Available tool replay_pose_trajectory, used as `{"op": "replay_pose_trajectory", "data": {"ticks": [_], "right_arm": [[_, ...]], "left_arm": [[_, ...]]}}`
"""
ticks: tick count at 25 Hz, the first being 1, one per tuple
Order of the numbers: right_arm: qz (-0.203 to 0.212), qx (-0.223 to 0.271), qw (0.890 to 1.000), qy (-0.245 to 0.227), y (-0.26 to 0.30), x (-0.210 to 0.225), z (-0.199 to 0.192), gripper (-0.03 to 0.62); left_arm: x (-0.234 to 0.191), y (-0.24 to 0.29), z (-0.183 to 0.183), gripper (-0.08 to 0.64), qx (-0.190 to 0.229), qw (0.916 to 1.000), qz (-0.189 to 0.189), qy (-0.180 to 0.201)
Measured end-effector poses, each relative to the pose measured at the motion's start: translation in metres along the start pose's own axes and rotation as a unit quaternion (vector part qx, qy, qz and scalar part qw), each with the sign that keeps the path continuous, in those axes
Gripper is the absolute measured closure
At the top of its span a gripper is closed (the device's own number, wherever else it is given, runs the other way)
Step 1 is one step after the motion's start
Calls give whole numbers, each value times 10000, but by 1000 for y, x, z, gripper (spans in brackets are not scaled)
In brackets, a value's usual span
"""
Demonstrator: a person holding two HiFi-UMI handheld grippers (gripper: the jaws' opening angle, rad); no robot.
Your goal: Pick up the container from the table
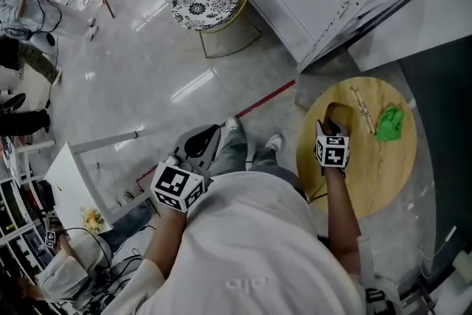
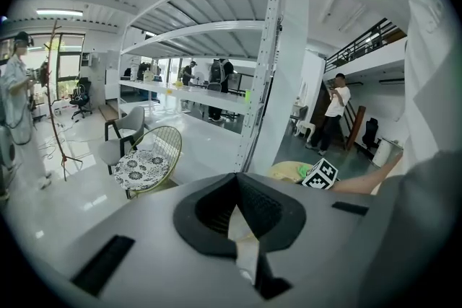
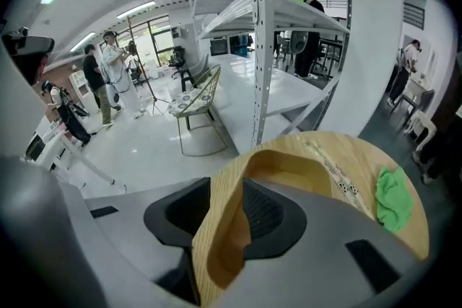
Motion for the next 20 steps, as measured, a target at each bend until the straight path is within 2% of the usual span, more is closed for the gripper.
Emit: {"op": "replay_pose_trajectory", "data": {"ticks": [10,18,20], "right_arm": [[-451,-658,9968,-31,35,-1,-2,441],[-792,-668,9946,-33,38,-3,3,547],[-848,-587,9946,-61,34,-6,8,554]], "left_arm": [[-33,-21,-11,545,21,9992,309,-258],[-47,-29,-16,545,78,9990,325,-297],[-50,-31,-16,545,106,9990,315,-309]]}}
Point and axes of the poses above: the fingertips, and each gripper's own axes: y forward along the fingers, x to its right, z out of its top, the point moved 6 cm from there along -y, backward along the fingers, and after that the axes turned 7 degrees about -x, right-handed, at the moved point
